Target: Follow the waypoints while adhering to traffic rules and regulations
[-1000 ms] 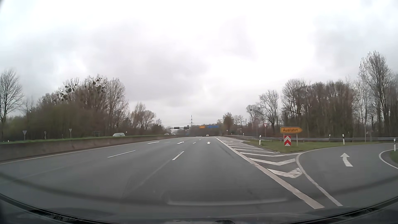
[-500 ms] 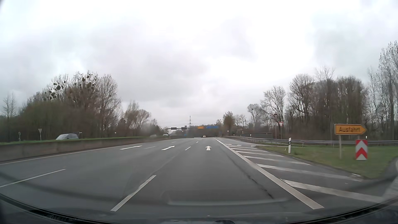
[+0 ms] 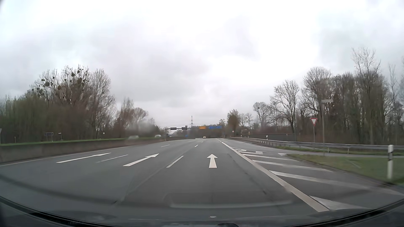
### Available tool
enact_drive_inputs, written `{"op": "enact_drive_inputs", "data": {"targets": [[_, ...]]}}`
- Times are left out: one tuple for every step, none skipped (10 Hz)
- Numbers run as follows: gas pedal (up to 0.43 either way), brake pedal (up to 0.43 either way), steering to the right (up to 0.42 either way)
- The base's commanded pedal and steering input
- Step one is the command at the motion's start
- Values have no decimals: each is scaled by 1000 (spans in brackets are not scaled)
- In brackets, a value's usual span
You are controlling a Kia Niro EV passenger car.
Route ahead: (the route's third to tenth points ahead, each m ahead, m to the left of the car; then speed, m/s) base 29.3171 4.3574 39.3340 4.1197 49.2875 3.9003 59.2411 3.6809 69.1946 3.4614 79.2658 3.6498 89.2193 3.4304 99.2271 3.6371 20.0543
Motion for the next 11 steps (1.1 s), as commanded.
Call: {"op": "enact_drive_inputs", "data": {"targets": [[220, 0, 1], [220, 0, 1], [220, 0, 1], [220, 0, 2], [220, 0, 4], [220, 0, 4], [220, 0, 4], [220, 0, 4], [220, 0, 4], [209, 0, 4], [209, 0, 3]]}}
